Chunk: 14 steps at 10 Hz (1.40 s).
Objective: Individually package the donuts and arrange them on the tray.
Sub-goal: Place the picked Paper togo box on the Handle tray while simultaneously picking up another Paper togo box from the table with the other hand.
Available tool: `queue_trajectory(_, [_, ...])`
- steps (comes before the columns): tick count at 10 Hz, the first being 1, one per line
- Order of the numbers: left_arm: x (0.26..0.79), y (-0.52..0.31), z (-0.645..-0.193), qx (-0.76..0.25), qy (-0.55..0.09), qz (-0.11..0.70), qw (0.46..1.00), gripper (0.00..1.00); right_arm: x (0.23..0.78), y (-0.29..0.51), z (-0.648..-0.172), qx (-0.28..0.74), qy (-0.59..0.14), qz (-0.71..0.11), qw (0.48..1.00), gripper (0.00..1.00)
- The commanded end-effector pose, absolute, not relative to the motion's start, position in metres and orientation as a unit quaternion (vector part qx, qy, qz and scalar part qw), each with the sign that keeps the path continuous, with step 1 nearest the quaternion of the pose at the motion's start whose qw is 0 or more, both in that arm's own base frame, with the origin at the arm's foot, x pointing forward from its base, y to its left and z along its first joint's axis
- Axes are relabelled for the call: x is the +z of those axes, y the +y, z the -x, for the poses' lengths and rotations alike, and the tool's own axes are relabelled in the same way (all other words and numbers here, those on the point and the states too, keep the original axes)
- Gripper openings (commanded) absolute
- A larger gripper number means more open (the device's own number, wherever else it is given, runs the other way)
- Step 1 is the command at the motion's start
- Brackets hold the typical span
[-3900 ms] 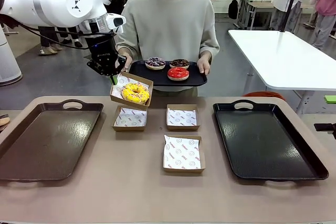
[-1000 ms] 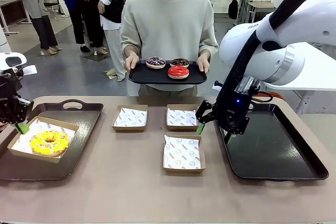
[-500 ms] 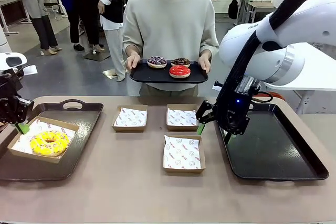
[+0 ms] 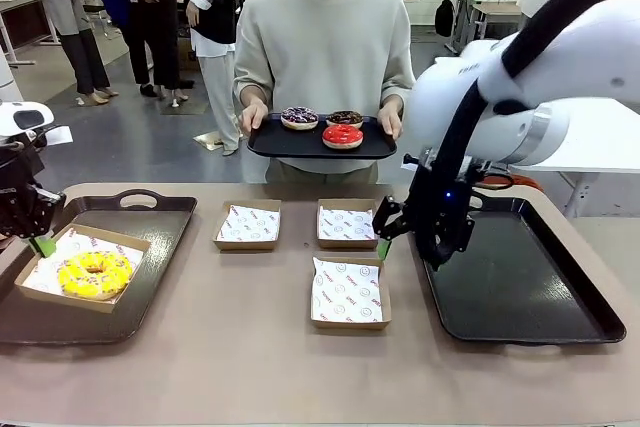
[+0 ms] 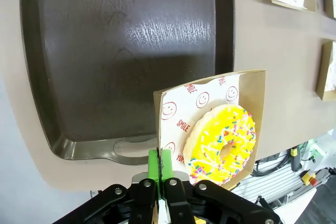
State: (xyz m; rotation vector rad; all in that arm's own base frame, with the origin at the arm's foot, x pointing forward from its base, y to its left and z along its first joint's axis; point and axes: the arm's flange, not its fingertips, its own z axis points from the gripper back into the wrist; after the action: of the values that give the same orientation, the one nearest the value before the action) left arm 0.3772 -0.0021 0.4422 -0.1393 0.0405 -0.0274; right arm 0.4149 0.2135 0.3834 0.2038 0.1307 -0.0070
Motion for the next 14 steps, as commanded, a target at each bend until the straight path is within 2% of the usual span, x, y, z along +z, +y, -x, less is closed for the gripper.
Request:
queue_trajectory(1, [0.435, -0.004, -0.371, 0.004, 0.019, 0.029, 0.999, 0.01, 0.367, 0.243, -0.413, -0.027, 0.035, -0.021, 0.999, 1.0])
queue_trajectory(6, [0.419, 0.007, -0.375, 0.026, 0.02, 0.03, 0.999, 0.01, 0.34, 0.283, -0.4, -0.009, 0.006, 0.003, 1.0, 1.0])
queue_trajectory(14, [0.392, -0.003, -0.396, 0.016, 0.005, 0.035, 0.999, 0.01, 0.319, 0.279, -0.401, -0.013, 0.02, -0.004, 1.0, 1.0])
